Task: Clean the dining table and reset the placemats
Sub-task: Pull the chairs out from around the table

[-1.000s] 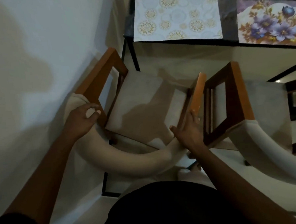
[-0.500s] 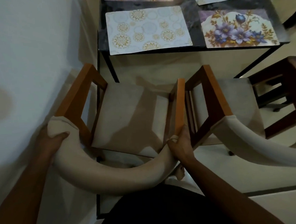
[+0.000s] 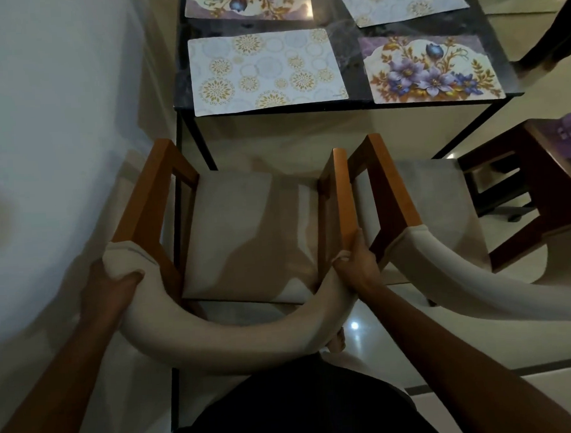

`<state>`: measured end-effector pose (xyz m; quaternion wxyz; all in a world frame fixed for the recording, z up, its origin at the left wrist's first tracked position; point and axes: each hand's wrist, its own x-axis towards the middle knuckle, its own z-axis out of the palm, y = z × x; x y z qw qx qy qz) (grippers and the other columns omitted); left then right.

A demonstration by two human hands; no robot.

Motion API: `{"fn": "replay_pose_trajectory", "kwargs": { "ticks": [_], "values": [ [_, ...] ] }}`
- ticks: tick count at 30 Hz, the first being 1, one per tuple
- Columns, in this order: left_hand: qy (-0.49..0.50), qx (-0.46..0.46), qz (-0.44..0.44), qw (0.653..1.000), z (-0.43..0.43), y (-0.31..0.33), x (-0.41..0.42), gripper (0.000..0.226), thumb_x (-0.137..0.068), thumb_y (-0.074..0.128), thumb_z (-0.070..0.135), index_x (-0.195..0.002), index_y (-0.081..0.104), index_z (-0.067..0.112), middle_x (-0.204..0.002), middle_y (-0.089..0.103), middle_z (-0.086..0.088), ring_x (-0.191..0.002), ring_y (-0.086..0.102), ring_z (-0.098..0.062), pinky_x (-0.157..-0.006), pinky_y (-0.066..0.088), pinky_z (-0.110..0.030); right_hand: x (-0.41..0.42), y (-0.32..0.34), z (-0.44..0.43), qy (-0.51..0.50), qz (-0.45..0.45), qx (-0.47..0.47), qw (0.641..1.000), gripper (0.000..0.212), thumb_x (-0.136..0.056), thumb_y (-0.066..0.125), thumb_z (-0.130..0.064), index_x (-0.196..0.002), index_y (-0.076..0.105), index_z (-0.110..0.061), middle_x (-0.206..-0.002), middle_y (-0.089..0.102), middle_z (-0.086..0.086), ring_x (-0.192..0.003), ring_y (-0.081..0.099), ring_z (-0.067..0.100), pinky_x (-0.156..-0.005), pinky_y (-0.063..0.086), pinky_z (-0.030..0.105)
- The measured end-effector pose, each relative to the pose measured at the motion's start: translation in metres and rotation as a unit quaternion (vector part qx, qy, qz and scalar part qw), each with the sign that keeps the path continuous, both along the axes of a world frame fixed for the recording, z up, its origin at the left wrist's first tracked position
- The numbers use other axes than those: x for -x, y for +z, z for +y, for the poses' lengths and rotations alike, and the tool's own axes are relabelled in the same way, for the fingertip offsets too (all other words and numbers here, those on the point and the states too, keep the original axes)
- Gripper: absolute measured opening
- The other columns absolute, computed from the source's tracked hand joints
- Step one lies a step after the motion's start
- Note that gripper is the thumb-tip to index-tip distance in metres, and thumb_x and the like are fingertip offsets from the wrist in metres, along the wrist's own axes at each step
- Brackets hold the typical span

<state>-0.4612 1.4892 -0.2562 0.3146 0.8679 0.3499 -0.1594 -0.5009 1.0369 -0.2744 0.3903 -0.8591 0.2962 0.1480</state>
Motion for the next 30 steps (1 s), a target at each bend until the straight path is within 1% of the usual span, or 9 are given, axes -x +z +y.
{"fn": "replay_pose_trajectory", "kwargs": {
  "ticks": [2, 5, 8, 12, 15, 21, 23, 26, 30],
  "values": [
    [-0.009, 0.008, 0.005, 1.000, -0.016, 0.000, 0.000, 0.087, -0.091, 0.080, 0.040, -0.161, 0.036, 0.012, -0.157, 0.047, -0.025, -0.139, 0.050, -0.050, -0.113, 0.043, -0.059, -0.009, 0.004, -0.019, 0.006, 0.008, 0.005, 1.000, 0.084, -0.099, 0.062, -0.017, -0.165, 0.012, -0.022, -0.115, 0.055, 0.002, -0.099, 0.062, 0.021, -0.088, 0.056, 0.042],
    [-0.021, 0.006, 0.034, 0.999, -0.034, -0.005, -0.002, 0.089, -0.091, 0.079, 0.045, -0.160, 0.036, 0.009, -0.158, 0.045, -0.026, -0.142, 0.047, -0.049, -0.118, 0.040, -0.058, -0.021, 0.009, -0.045, 0.030, 0.014, 0.009, 0.999, 0.076, -0.097, 0.063, -0.017, -0.160, 0.021, -0.020, -0.115, 0.058, 0.005, -0.104, 0.066, 0.028, -0.088, 0.059, 0.047],
    [-0.048, 0.011, 0.038, 0.998, -0.044, -0.011, -0.003, 0.098, -0.085, 0.082, 0.052, -0.161, 0.033, 0.013, -0.158, 0.046, -0.024, -0.140, 0.049, -0.048, -0.116, 0.042, -0.059, -0.035, 0.013, -0.064, 0.049, 0.028, 0.022, 0.998, 0.078, -0.099, 0.061, -0.019, -0.162, 0.016, -0.021, -0.123, 0.055, 0.008, -0.111, 0.063, 0.029, -0.092, 0.057, 0.047],
    [-0.046, 0.014, 0.036, 0.998, -0.054, -0.014, -0.002, 0.090, -0.088, 0.081, 0.050, -0.159, 0.038, 0.017, -0.156, 0.049, -0.022, -0.139, 0.051, -0.046, -0.116, 0.042, -0.059, -0.047, 0.015, -0.073, 0.059, 0.030, 0.042, 0.997, 0.072, -0.103, 0.054, -0.021, -0.163, 0.014, -0.019, -0.126, 0.056, 0.012, -0.109, 0.063, 0.027, -0.089, 0.054, 0.042],
    [-0.045, 0.006, 0.035, 0.998, -0.054, -0.017, -0.002, 0.092, -0.086, 0.081, 0.052, -0.159, 0.037, 0.017, -0.155, 0.051, -0.022, -0.137, 0.053, -0.047, -0.113, 0.045, -0.059, -0.050, 0.013, -0.075, 0.066, 0.035, 0.044, 0.996, 0.073, -0.104, 0.054, -0.023, -0.163, 0.011, -0.019, -0.130, 0.055, 0.012, -0.117, 0.063, 0.030, -0.098, 0.056, 0.049],
    [-0.046, -0.004, 0.021, 0.999, -0.056, -0.014, -0.004, 0.090, -0.088, 0.082, 0.045, -0.159, 0.036, 0.017, -0.155, 0.050, -0.023, -0.137, 0.052, -0.047, -0.114, 0.045, -0.059, -0.048, 0.010, -0.072, 0.061, 0.027, 0.048, 0.997, 0.068, -0.105, 0.053, -0.025, -0.162, 0.015, -0.019, -0.124, 0.054, 0.010, -0.117, 0.062, 0.030, -0.101, 0.054, 0.051],
    [-0.047, -0.008, 0.016, 0.999, -0.052, -0.015, -0.005, 0.089, -0.088, 0.083, 0.041, -0.159, 0.037, 0.016, -0.154, 0.051, -0.024, -0.136, 0.053, -0.047, -0.114, 0.045, -0.058, -0.045, 0.007, -0.070, 0.058, 0.015, 0.045, 0.997, 0.067, -0.103, 0.055, -0.022, -0.159, 0.020, -0.019, -0.124, 0.056, 0.012, -0.114, 0.063, 0.031, -0.098, 0.055, 0.050],
    [-0.055, -0.020, 0.014, 0.998, -0.048, -0.015, -0.008, 0.086, -0.089, 0.083, 0.038, -0.159, 0.038, 0.013, -0.155, 0.050, -0.024, -0.138, 0.051, -0.047, -0.116, 0.043, -0.058, -0.040, 0.003, -0.065, 0.059, -0.002, 0.033, 0.998, 0.068, -0.099, 0.060, -0.017, -0.156, 0.024, -0.018, -0.119, 0.058, 0.010, -0.108, 0.065, 0.030, -0.088, 0.057, 0.045],
    [-0.058, -0.033, 0.025, 0.997, -0.045, -0.016, -0.012, 0.089, -0.090, 0.081, 0.039, -0.161, 0.035, 0.012, -0.157, 0.047, -0.025, -0.141, 0.048, -0.048, -0.118, 0.039, -0.056, -0.037, 0.002, -0.060, 0.058, -0.011, 0.031, 0.998, 0.074, -0.097, 0.065, -0.018, -0.158, 0.022, -0.019, -0.122, 0.057, 0.009, -0.107, 0.065, 0.028, -0.088, 0.057, 0.046]
  ]
}}
